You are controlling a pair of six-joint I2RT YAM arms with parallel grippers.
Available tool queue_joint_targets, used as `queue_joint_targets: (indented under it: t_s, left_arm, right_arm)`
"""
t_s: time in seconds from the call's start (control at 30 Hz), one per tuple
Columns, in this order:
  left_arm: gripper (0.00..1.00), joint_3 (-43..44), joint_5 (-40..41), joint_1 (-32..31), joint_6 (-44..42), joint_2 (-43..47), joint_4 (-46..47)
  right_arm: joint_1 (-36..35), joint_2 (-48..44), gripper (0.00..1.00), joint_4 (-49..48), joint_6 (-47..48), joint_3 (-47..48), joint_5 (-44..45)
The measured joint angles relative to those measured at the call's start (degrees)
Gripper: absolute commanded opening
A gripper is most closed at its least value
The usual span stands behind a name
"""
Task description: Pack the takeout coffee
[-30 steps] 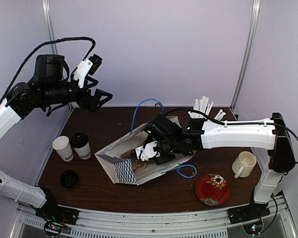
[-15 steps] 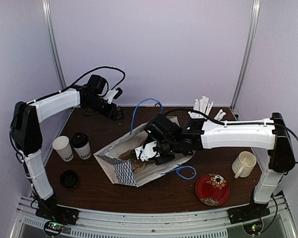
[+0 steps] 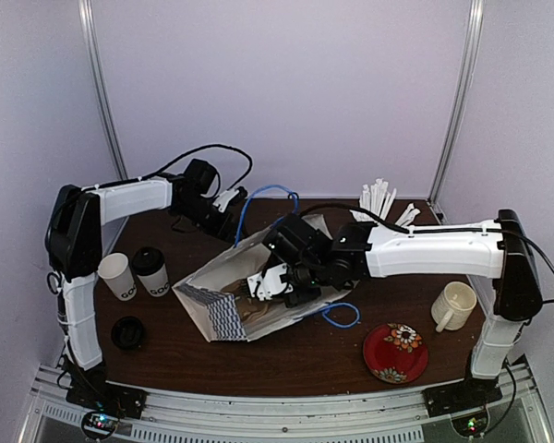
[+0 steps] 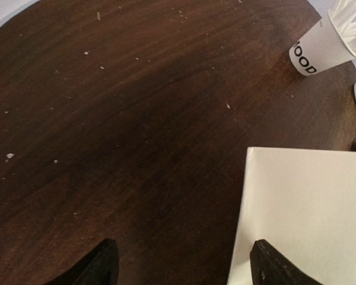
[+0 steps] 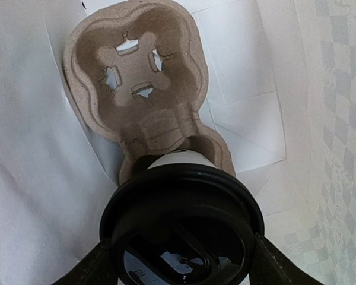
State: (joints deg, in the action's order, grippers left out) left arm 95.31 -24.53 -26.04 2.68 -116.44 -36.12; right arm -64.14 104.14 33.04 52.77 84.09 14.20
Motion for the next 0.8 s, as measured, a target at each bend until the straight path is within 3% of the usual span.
queue_joint_targets:
  t_s: [0.5,0.8]
  left_arm:
    - [0.78,0.98,-6.36,-2.14,-0.94,-2.95,0.2]
    - [0.75,2.78,-17.97,-2.23,-1.09,-6.14,0.11]
  right_arm:
    - [0.02,1.57,0.51,5.97,-0.59,4.63,-1.38]
    - [0.0,1.68,0.52,10.97,-0.7,7.19,-2.71]
